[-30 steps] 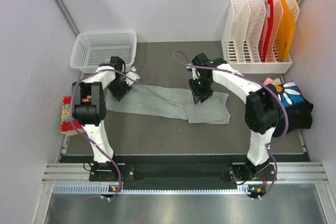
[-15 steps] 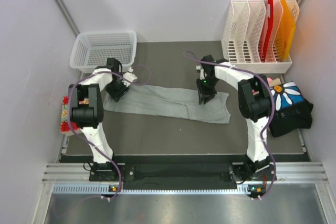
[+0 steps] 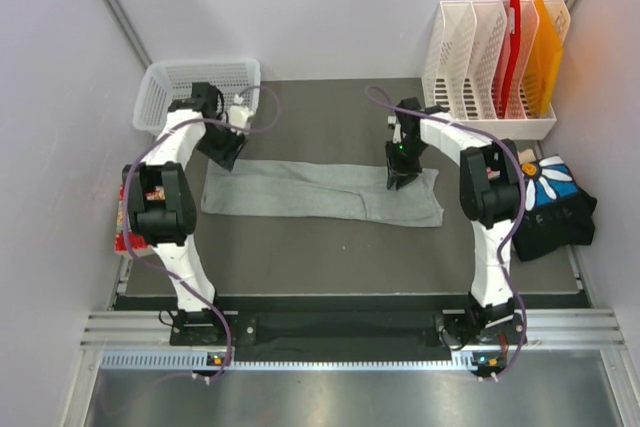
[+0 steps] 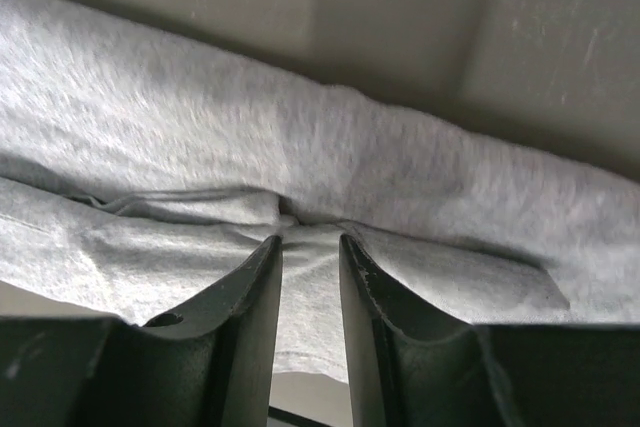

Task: Fold and stack the t-shirts
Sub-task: Fold the tshirt

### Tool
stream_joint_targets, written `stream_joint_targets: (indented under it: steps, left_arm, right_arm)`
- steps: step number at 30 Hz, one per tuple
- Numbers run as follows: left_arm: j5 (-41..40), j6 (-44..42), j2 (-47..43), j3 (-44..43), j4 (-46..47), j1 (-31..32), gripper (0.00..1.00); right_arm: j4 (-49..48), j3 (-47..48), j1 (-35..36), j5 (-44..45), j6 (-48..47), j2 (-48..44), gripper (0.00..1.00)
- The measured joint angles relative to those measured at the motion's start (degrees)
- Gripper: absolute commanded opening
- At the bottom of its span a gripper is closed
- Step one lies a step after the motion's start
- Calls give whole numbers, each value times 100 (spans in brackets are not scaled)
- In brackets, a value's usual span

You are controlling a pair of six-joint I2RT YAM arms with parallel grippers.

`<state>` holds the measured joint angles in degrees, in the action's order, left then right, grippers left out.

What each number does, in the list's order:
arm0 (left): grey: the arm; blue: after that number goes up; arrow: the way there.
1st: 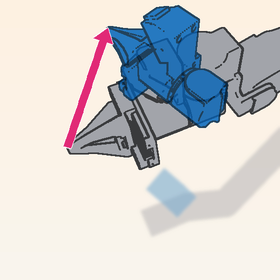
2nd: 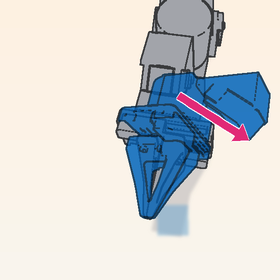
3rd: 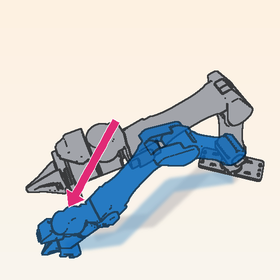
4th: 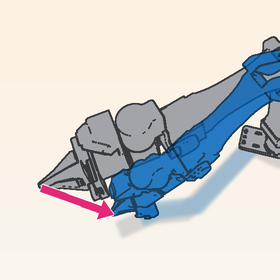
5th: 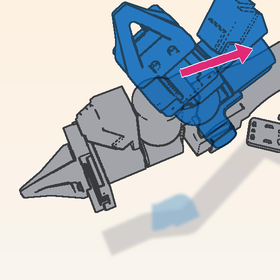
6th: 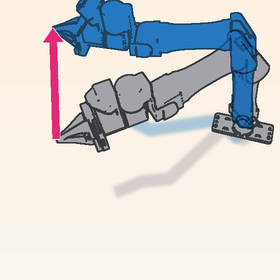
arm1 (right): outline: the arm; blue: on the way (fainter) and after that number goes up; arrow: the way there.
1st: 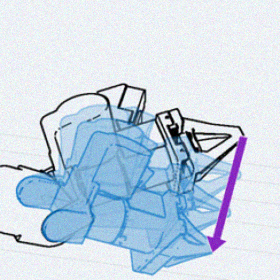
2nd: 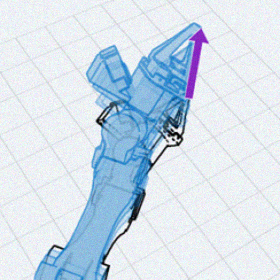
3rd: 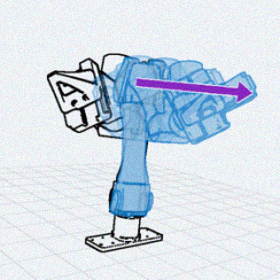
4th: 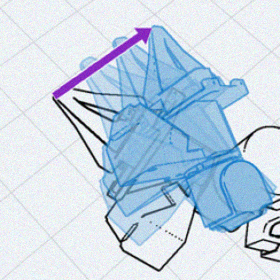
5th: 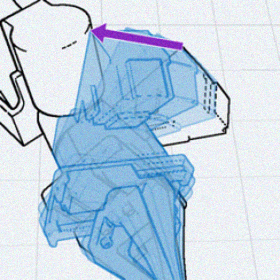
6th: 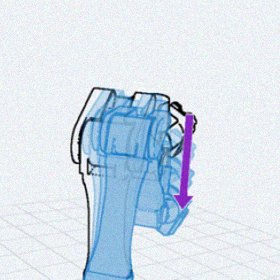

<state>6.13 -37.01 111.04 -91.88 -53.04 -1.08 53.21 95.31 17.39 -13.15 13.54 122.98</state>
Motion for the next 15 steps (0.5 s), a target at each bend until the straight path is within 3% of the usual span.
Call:
stream_joint_targets:
  steps: [4, 15]
  left_arm:
    - [651, 651, -33, -560, -173, -173, 64]
    - [1547, 1456, 247, -271, -885, -1373, 63]
  right_arm:
    - [-74, -313, 50, 173, -11, -323, 31]
    - [-127, -826, 87, 404, -48, -1150, 31]
